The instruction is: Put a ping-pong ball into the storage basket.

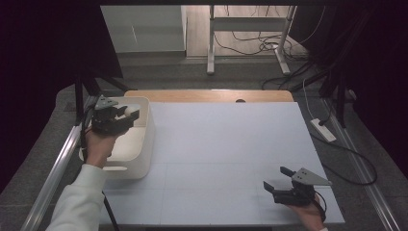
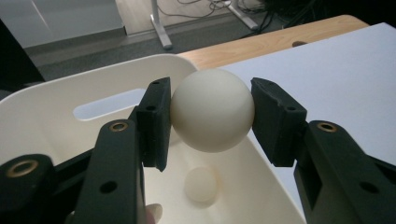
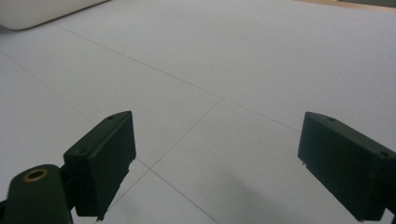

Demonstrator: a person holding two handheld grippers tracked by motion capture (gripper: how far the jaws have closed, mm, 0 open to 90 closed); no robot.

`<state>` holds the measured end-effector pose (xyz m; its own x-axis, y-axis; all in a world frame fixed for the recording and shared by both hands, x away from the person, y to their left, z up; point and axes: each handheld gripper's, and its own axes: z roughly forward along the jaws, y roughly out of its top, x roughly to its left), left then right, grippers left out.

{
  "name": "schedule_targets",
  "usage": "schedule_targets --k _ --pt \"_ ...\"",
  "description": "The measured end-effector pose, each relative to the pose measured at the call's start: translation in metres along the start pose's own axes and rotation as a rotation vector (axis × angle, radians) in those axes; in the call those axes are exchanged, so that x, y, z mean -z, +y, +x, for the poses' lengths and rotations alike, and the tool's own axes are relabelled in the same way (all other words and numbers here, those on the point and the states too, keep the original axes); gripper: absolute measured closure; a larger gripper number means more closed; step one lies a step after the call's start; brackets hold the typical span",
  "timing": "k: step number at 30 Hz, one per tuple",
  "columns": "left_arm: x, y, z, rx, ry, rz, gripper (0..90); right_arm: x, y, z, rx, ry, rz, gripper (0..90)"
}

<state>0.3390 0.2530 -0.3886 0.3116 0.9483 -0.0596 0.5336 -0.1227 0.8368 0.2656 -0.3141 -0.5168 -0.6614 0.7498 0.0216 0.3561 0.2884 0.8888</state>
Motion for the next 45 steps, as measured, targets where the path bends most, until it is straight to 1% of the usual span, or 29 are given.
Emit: schedule_targets --k 2,3,4,5,9,12,15,16,17,20,21,27,33,35,36,37,38,41,45 --pt "-0.003 -0.001 0.003 0.006 0.006 0.016 50.7 0.000 0.000 0.000 0.000 0.000 0.001 11.1" --pt "-0.003 -0.001 0.003 0.006 0.006 0.016 50.7 0.000 0.000 0.000 0.000 0.000 0.001 11.1" --pt "-0.005 -0.002 0.006 0.014 0.009 0.031 50.6 0.000 0.000 0.000 0.000 -0.001 0.001 11.2" --pt "-0.005 -0.002 0.006 0.014 0.009 0.031 50.6 0.000 0.000 0.000 0.000 -0.001 0.001 11.2" --pt "-0.013 -0.004 0.010 0.013 0.016 0.074 50.6 0.000 0.000 0.000 0.000 -0.001 0.003 11.2" --pt "-0.017 -0.004 0.011 0.018 0.018 0.095 50.6 0.000 0.000 0.000 -0.001 -0.001 0.004 11.2" --pt "-0.021 -0.003 0.011 0.017 0.022 0.131 50.6 0.000 -0.001 0.000 -0.004 0.001 0.003 11.1" --pt "-0.021 -0.003 0.011 0.017 0.022 0.131 50.6 0.000 -0.001 0.000 -0.004 0.001 0.003 11.1" --pt "-0.022 -0.002 0.011 0.011 0.024 0.146 50.6 0.000 -0.001 0.000 -0.004 0.001 0.003 11.2" --pt "-0.023 -0.001 0.011 0.007 0.027 0.161 50.6 0.000 -0.001 -0.001 -0.004 -0.001 0.005 11.1" --pt "-0.023 -0.001 0.011 0.012 0.027 0.160 50.5 0.000 -0.001 -0.001 -0.003 -0.001 0.005 11.2" --pt "-0.022 0.000 0.011 0.011 0.025 0.157 50.5 0.000 -0.001 -0.001 -0.004 0.002 0.003 11.2" --pt "-0.020 0.000 0.012 0.018 0.027 0.140 50.1 0.000 -0.001 0.000 -0.004 0.001 0.002 11.2" --pt "-0.018 -0.001 0.013 0.022 0.021 0.132 48.9 0.000 -0.001 0.000 -0.004 0.001 0.002 11.1" --pt "-0.016 0.000 0.013 0.028 0.003 0.104 41.3 0.000 -0.001 -0.001 -0.004 0.001 0.002 11.2" --pt "-0.016 0.000 0.013 0.028 0.003 0.104 35.9 0.000 -0.001 -0.001 -0.004 0.001 0.002 11.2" --pt "-0.015 0.000 0.012 0.034 -0.004 0.094 35.9 0.000 -0.001 -0.001 -0.004 0.001 0.002 11.2" --pt "-0.011 0.002 0.010 0.035 -0.015 0.068 24.9 0.000 -0.001 -0.001 -0.004 0.001 0.002 11.2" --pt "-0.006 0.002 0.006 0.029 -0.034 0.048 21.4 0.000 -0.001 0.000 -0.003 0.001 0.002 11.2"
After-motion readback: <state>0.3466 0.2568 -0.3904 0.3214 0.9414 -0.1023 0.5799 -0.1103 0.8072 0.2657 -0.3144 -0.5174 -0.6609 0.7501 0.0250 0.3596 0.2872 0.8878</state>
